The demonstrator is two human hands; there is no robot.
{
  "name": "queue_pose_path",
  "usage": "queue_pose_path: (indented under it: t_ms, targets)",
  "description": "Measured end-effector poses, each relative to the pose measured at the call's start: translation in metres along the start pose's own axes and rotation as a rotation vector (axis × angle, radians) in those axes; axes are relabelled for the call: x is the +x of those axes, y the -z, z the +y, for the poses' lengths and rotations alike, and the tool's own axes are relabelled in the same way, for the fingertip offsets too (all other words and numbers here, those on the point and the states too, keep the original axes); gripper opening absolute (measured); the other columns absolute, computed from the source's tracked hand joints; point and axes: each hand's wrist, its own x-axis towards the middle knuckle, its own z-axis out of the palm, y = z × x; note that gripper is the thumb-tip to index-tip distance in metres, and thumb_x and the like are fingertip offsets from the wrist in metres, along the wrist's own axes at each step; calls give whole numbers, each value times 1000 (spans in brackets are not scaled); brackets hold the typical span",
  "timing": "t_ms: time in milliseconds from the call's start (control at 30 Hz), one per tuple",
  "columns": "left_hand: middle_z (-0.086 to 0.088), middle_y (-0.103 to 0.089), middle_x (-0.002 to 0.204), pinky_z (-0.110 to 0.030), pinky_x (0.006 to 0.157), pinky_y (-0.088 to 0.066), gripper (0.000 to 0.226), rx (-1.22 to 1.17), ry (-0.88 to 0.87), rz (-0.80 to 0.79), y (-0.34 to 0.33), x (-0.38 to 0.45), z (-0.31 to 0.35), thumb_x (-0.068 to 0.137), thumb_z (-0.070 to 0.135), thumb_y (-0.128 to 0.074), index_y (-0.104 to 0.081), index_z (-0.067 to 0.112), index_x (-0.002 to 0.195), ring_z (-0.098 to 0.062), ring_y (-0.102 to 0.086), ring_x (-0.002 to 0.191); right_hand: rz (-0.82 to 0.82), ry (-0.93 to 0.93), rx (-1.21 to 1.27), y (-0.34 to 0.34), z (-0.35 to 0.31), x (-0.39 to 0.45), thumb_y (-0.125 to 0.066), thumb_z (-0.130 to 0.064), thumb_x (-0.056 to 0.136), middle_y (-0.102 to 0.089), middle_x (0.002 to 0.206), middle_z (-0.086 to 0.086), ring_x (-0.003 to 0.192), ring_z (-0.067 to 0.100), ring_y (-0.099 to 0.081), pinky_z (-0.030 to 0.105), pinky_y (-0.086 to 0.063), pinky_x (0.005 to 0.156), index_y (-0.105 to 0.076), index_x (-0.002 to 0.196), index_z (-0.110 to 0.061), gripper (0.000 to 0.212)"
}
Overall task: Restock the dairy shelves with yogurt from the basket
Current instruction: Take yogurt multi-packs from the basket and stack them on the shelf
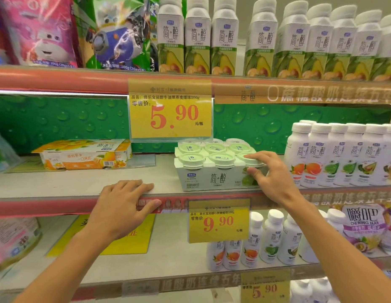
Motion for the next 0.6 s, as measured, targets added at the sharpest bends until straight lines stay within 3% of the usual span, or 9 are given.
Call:
queue_pose_path:
  t_ms: [67, 233, 367, 467, 600]
  targets:
    - [11, -51, 144, -40, 106, -35, 85, 11, 0, -3, 1, 1, 1, 80, 81, -3, -47, 43, 141, -15, -43, 133, 21, -16, -18, -2, -1, 1, -70, -16, 92, -55, 129, 4, 110, 8, -45, 17, -30, 94, -67, 123, -24, 33]
    - [9, -49, 146, -41, 107, -33, 79, 20, -3, -24, 4, 2, 2, 84, 79, -10, -47, 41, 142, -16, -42, 135, 53, -3, -115, -6, -7, -2, -67, -19, 94, -55, 136, 10, 117, 18, -49, 16, -29, 94, -64, 130, -20, 36]
    - [6, -53, 143, -43, 105, -34, 67, -8, -14, -51, 9, 2, 4, 91, 74, -26, -50, 35, 140, -20, -44, 132, 95, -16, -240, -9, -17, -10, -68, -29, 90, -48, 144, 16, 134, 33, -41, 39, -30, 113, -59, 137, -23, 48]
    - [-1, -57, 140, -43, 102, -38, 61, -49, 18, -94, 16, 6, 9, 93, 68, -40, -52, 30, 138, -25, -48, 128, 218, 119, -250, -24, -38, -24, -64, -30, 85, -56, 130, 12, 126, 32, -44, 42, -29, 107, -65, 122, -19, 38]
    - [-4, -58, 138, -45, 101, -41, 58, -66, 65, -102, 31, -1, 20, 93, 65, -44, -53, 28, 137, -27, -51, 125, 67, 235, -130, -46, -84, -38, -59, -28, 88, -67, 105, 5, 104, 24, -57, 32, -38, 92, -69, 103, -17, 21]
